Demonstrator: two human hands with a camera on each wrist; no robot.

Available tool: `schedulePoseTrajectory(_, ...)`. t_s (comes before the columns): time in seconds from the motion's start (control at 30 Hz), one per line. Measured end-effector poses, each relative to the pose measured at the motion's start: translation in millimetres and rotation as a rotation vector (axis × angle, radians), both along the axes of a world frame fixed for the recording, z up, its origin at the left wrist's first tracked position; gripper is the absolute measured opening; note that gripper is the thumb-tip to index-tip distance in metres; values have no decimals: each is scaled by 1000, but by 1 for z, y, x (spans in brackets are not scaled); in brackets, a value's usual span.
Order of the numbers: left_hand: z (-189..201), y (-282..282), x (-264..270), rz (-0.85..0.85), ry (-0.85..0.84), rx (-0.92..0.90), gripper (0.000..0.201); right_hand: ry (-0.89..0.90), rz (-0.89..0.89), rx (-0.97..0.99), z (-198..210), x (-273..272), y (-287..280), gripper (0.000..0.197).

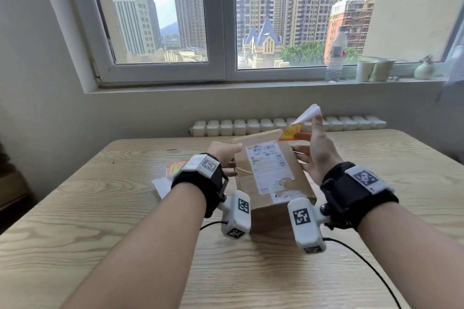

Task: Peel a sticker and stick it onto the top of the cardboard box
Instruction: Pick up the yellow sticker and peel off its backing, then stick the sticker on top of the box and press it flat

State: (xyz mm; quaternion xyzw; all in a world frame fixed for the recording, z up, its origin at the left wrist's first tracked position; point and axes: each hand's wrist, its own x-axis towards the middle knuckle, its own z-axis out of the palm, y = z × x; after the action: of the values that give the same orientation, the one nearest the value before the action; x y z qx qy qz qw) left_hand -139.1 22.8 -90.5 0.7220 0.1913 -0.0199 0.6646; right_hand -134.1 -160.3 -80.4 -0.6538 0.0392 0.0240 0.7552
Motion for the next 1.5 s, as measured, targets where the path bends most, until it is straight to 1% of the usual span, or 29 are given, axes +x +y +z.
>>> schedulePoseTrajectory(0.03, 7, 1, -1, 11, -32, -14, 28, -19, 2, 3, 5, -1, 0, 82)
schedulePoseTrajectory(0.1, 19, 5, -4, 43, -97, -17, 53, -54, 2, -16, 14, -5, 0, 79)
schedulePoseTrajectory(0.13, 23, 7, -5, 64, -135, -14, 61, -71, -3, -35, 17, -7, 0, 77)
schedulePoseTrajectory(0.17, 26, 8, -8, 81, -173, -4, 65, -89, -6, -58, 19, -9, 0, 75)
schedulePoseTrajectory(0.27, 34, 8, -14, 112, -221, 33, 60, -161, 1, -105, 18, -17, 1, 73)
schedulePoseTrajectory(0.4, 39, 3, -25, 148, -224, 104, 34, -241, -14, -133, 15, -26, -1, 70)
schedulePoseTrajectory(0.47, 42, 0, -31, 158, -221, 133, 25, -255, -25, -152, 16, -31, -3, 67)
schedulePoseTrajectory(0.53, 45, -3, -37, 150, -211, 145, 23, -281, -70, -185, 18, -34, -6, 58)
schedulePoseTrajectory(0.6, 48, -6, -43, 140, -193, 175, 26, -309, -116, -210, 24, -37, -7, 48)
schedulePoseTrajectory(0.7, 49, -9, -48, 116, -169, 224, 28, -357, -116, -262, 36, -44, -8, 45)
schedulePoseTrajectory(0.77, 52, -10, -49, 129, -172, 267, 24, -408, -114, -336, 43, -48, -8, 49)
schedulePoseTrajectory(0.83, 62, -13, -51, 165, -236, 311, 15, -506, -111, -471, 49, -51, -7, 56)
schedulePoseTrajectory(0.87, 68, -15, -51, 165, -277, 306, 17, -556, -103, -559, 51, -51, -6, 58)
schedulePoseTrajectory(0.9, 76, -19, -53, 132, -302, 270, 23, -602, -91, -647, 53, -52, -5, 60)
schedulePoseTrajectory(0.97, 91, -27, -57, 29, -303, 141, 41, -649, -58, -782, 56, -55, -1, 57)
schedulePoseTrajectory(1.0, 98, -30, -59, -17, -293, 103, 53, -665, -40, -834, 56, -56, 0, 60)
schedulePoseTrajectory(1.03, 104, -32, -60, -55, -273, 99, 63, -676, -35, -885, 55, -57, 2, 70)
schedulePoseTrajectory(1.07, 106, -33, -61, -76, -260, 101, 69, -681, -42, -936, 55, -59, 3, 78)
schedulePoseTrajectory(1.1, 108, -33, -62, -75, -250, 114, 69, -690, -48, -981, 54, -60, 4, 81)
schedulePoseTrajectory(1.13, 108, -32, -62, -68, -244, 117, 63, -708, -55, -1012, 55, -62, 5, 78)
schedulePoseTrajectory(1.2, 107, -29, -61, -55, -222, 121, 41, -755, -63, -1032, 56, -65, 4, 70)
schedulePoseTrajectory(1.23, 106, -29, -61, -54, -213, 120, 29, -770, -68, -1030, 56, -66, 4, 70)
schedulePoseTrajectory(1.27, 105, -29, -61, -51, -207, 112, 18, -768, -71, -1031, 56, -66, 3, 72)
schedulePoseTrajectory(1.3, 104, -29, -61, -47, -202, 111, 12, -766, -72, -1026, 56, -65, 2, 77)
schedulePoseTrajectory(1.33, 104, -28, -62, -48, -203, 119, 11, -761, -68, -1014, 55, -64, 1, 83)
schedulePoseTrajectory(1.37, 104, -27, -62, -50, -208, 138, 15, -754, -58, -984, 54, -62, 0, 91)
schedulePoseTrajectory(1.43, 104, -24, -61, -56, -241, 166, 25, -716, -15, -855, 54, -62, -1, 112)
schedulePoseTrajectory(1.47, 104, -23, -61, -56, -261, 166, 25, -690, -2, -778, 55, -63, -1, 119)
schedulePoseTrajectory(1.5, 105, -22, -59, -53, -275, 155, 22, -654, -4, -720, 56, -61, -3, 118)
